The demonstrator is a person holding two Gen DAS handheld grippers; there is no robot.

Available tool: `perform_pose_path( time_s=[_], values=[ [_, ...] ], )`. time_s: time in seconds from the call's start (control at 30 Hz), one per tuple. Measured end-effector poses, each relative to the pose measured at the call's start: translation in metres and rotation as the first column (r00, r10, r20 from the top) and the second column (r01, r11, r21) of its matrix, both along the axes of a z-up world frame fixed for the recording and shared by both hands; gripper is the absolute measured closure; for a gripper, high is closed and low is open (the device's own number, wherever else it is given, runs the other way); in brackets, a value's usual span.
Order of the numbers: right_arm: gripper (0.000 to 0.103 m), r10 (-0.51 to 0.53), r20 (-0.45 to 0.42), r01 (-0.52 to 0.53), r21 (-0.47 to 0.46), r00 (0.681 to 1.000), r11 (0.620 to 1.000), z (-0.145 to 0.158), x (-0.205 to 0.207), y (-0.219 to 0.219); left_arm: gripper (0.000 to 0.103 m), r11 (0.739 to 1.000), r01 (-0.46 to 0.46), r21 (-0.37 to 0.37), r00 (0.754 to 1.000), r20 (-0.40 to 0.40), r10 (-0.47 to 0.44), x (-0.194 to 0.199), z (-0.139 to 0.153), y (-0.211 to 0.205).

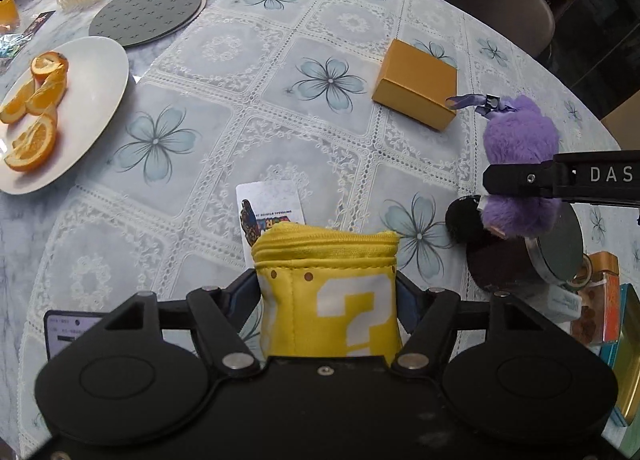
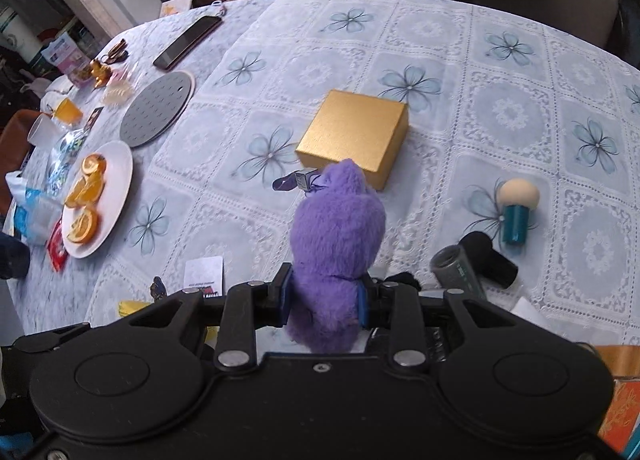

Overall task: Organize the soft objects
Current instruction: 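Lift the yellow pouch with the left tool while the right tool lifts the purple plush, then place the pouch in the gold tray with the left tool while the right tool places the plush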

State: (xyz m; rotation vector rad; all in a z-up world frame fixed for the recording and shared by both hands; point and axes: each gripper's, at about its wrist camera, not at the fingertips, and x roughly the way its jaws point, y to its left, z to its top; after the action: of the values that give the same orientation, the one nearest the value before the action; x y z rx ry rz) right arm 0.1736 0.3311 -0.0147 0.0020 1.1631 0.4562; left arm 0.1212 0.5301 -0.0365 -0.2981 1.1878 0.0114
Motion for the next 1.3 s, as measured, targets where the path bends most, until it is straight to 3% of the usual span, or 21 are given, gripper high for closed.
perform_pose_path(
  time_s=[0.27,0.53,0.77,0.93,1.3],
  values=[
    [0.07,0.035,-0.077,-0.035,0.004,0.996,0.999,-0.007,-0.061,-0.004,0.037,0.998,0.057,0.032,0.998,-0.007,-0.056,-0.048,0.01,-0.002],
    [0.07,-0.072,-0.136,0.072,-0.002,0.988,0.997,-0.007,-0.121,-0.075,0.037,0.979,0.199,0.043,0.98,0.001,-0.199,-0.078,0.033,-0.057],
    [0.07,-0.222,-0.154,0.228,0.024,0.963,0.973,-0.004,-0.167,-0.168,0.037,0.927,0.375,0.035,0.927,0.018,-0.375,-0.092,0.046,-0.161],
    [0.07,-0.349,-0.148,0.356,0.026,0.926,0.934,0.0,-0.193,-0.252,0.037,0.881,0.472,0.023,0.881,0.024,-0.472,-0.101,0.057,-0.252],
    [0.07,-0.623,-0.063,0.625,0.02,0.78,0.78,0.016,-0.228,-0.425,0.036,0.791,0.612,-0.016,0.79,0.062,-0.61,-0.084,0.076,-0.438]
  ],
)
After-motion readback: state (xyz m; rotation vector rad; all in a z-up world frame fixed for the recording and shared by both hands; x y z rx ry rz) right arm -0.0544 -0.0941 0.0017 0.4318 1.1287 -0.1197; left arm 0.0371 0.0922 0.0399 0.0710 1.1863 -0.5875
